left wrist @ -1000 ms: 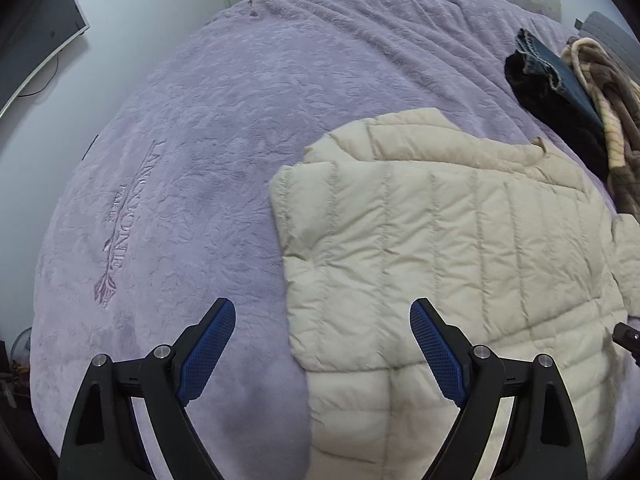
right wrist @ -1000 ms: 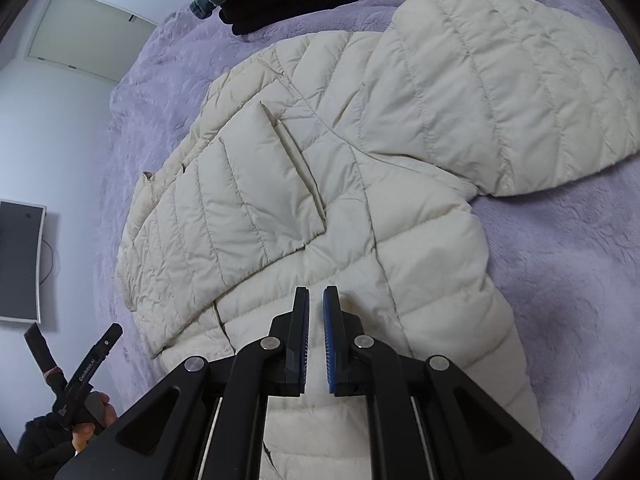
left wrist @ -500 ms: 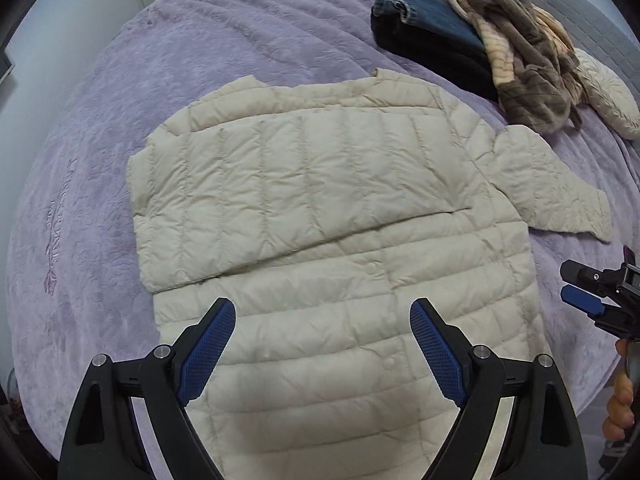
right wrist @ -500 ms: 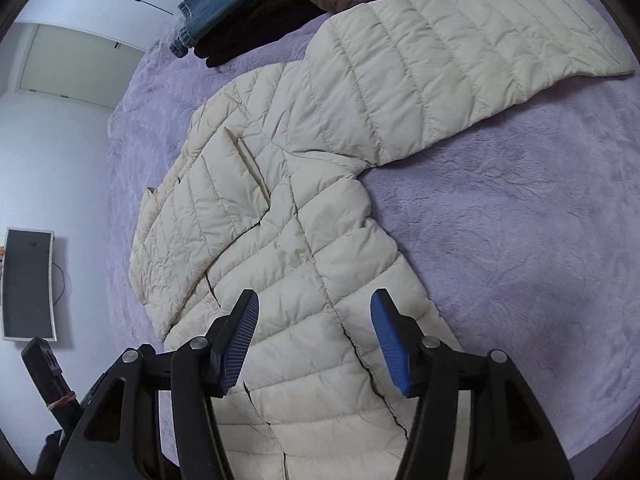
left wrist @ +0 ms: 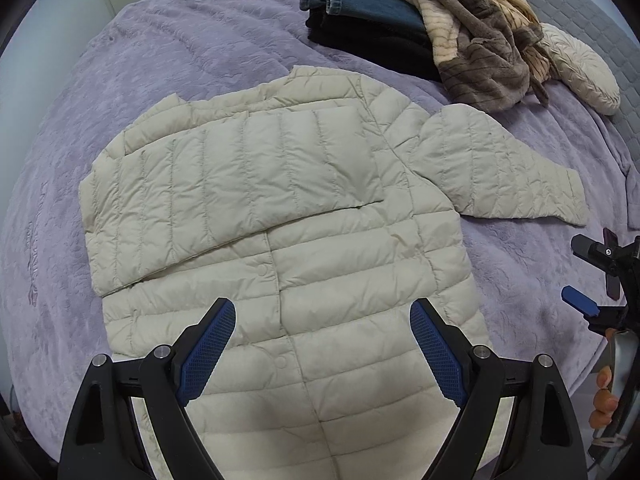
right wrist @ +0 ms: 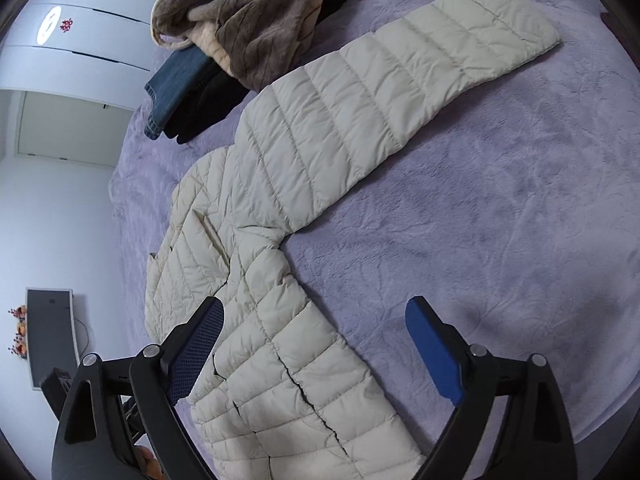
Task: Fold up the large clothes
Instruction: 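Move the right gripper to the other sleeve cuff and grasp it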
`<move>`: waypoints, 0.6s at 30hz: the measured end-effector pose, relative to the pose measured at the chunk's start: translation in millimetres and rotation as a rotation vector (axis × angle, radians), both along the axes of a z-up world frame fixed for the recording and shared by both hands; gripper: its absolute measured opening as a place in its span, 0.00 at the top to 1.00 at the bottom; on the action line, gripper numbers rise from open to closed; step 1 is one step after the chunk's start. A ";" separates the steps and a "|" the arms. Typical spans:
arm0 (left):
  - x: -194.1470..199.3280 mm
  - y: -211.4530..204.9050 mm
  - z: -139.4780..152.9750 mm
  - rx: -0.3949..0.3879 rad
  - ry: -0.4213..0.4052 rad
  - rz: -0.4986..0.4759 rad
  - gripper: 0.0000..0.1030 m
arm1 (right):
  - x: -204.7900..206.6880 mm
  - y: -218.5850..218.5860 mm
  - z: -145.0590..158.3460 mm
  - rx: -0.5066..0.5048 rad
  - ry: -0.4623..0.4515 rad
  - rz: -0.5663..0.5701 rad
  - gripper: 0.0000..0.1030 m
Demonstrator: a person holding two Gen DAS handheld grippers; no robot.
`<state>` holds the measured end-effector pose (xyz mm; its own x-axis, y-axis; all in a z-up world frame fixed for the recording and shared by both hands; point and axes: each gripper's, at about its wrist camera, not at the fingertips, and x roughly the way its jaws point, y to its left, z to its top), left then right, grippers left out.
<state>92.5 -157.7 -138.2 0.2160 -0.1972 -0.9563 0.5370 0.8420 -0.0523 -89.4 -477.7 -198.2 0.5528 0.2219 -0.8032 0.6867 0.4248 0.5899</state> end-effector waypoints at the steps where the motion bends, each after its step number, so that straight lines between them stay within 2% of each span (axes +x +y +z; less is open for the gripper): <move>1: -2.0 -4.3 -0.3 0.002 0.002 -0.003 0.13 | -2.1 -3.5 -1.4 -0.003 -0.005 -0.008 0.00; 7: -10.4 -28.9 -6.8 0.025 0.011 -0.019 0.13 | -16.4 -34.4 -16.4 0.022 0.027 -0.080 0.00; 12: -14.4 -45.5 -11.2 0.038 0.020 -0.021 0.13 | -28.8 -72.1 -42.3 0.115 0.060 -0.176 0.00; 18: -17.4 -59.5 -16.6 0.058 0.020 -0.028 0.13 | -34.2 -118.1 -66.9 0.196 -0.013 -0.306 0.00</move>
